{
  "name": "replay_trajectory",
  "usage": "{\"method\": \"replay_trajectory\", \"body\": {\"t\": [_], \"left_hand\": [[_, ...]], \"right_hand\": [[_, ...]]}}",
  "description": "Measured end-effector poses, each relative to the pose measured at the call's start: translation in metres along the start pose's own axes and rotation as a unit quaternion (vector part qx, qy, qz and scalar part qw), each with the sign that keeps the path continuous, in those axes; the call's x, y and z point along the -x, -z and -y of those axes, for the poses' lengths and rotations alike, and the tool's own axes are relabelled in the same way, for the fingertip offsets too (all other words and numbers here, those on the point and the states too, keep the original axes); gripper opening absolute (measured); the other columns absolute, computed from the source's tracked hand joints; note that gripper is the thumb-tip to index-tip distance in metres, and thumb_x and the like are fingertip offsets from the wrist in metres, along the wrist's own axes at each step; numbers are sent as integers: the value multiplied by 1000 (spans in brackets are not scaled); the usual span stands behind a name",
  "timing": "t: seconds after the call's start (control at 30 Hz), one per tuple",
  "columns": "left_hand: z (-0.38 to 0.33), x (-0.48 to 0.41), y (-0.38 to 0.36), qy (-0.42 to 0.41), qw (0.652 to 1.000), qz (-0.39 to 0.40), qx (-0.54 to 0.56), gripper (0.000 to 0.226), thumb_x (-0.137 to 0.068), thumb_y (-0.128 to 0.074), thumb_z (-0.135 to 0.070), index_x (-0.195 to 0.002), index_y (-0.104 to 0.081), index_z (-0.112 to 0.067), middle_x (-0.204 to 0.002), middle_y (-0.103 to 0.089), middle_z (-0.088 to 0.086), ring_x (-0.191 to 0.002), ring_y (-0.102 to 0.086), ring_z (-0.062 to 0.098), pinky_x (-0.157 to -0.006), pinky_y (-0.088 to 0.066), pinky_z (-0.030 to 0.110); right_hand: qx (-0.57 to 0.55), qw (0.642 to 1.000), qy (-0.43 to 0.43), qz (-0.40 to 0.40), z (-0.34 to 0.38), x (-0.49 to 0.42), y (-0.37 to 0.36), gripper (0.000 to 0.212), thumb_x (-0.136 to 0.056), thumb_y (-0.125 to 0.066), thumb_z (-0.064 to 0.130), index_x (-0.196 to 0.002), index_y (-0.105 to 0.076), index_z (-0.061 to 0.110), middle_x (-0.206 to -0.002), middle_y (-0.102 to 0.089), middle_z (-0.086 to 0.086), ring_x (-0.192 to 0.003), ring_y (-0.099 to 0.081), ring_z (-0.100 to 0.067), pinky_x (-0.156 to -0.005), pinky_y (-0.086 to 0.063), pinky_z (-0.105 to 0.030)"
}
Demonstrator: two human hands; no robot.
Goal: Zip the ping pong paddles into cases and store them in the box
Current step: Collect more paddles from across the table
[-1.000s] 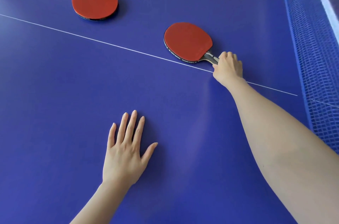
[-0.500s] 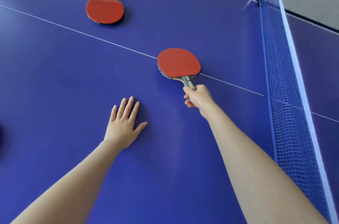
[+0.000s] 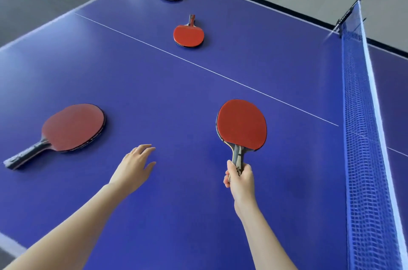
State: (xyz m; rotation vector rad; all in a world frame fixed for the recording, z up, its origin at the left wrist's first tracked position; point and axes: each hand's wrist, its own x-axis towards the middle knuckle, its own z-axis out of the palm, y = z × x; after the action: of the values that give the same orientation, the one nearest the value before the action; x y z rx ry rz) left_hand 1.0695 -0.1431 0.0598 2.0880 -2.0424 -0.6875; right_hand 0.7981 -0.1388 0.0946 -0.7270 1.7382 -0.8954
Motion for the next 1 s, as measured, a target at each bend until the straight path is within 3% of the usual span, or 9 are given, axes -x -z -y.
{"method": "replay_trajectory", "body": {"t": [0.13,0.23,0.4,0.5,0.7,0.9,1.0], "left_hand": [[77,40,35,61,997,-41,-26,44,-90,-64,-17,-131,-56,-7,-131,-55,9,-116,-53,33,-92,-46,47],[132,54,57,106,991,-53,-54,47,-85,-69,-12,-129,-57,-2,-127,-57,16,-115,-53,40,-93,-45,51],[206,57,86,101,989,-89,-59,54,-82,-72,-10,-132,-53,-4,-127,-54,18,-117,-48,42,-95,-41,55],[245,49,105,110,988,-91,-61,58,-83,-73,-17,-134,-50,-4,-127,-51,22,-115,-47,44,-93,-40,55],[293,33,119,138,989,-13,-54,73,-84,-69,-42,-139,-40,-5,-129,-47,18,-121,-44,37,-95,-38,47],[307,18,115,134,989,52,14,43,-86,-67,-36,-116,-53,-8,-117,-50,9,-113,-46,29,-82,-44,41],[310,11,116,138,985,80,57,27,-84,-67,-25,-99,-54,-8,-99,-54,7,-96,-52,27,-68,-45,35]], "right_hand": [[2,1000,11,11,-10,38,-26,25,-95,-55,24,-104,-50,2,-72,-54,-3,-50,-49,-8,-52,-44,-23],[11,1000,20,12,-13,63,-49,26,-95,-55,24,-104,-50,0,-71,-55,-3,-50,-50,-8,-52,-44,-24],[16,999,27,-8,-16,99,-106,28,-95,-55,26,-106,-50,0,-71,-56,-3,-50,-51,-8,-53,-45,-25],[2,999,18,-38,-22,118,-154,29,-95,-55,27,-108,-51,2,-72,-57,-3,-54,-52,-10,-55,-47,-25],[-27,997,-16,-76,-28,153,-243,32,-96,-54,30,-106,-52,0,-72,-57,-5,-56,-52,-10,-54,-47,-20],[-35,995,-26,-95,-33,173,-289,31,-96,-54,30,-105,-50,0,-69,-56,-5,-56,-50,-11,-56,-47,-23],[-36,994,-31,-101,-33,178,-302,30,-96,-54,29,-102,-50,0,-67,-55,-4,-54,-50,-11,-56,-46,-22]]}}
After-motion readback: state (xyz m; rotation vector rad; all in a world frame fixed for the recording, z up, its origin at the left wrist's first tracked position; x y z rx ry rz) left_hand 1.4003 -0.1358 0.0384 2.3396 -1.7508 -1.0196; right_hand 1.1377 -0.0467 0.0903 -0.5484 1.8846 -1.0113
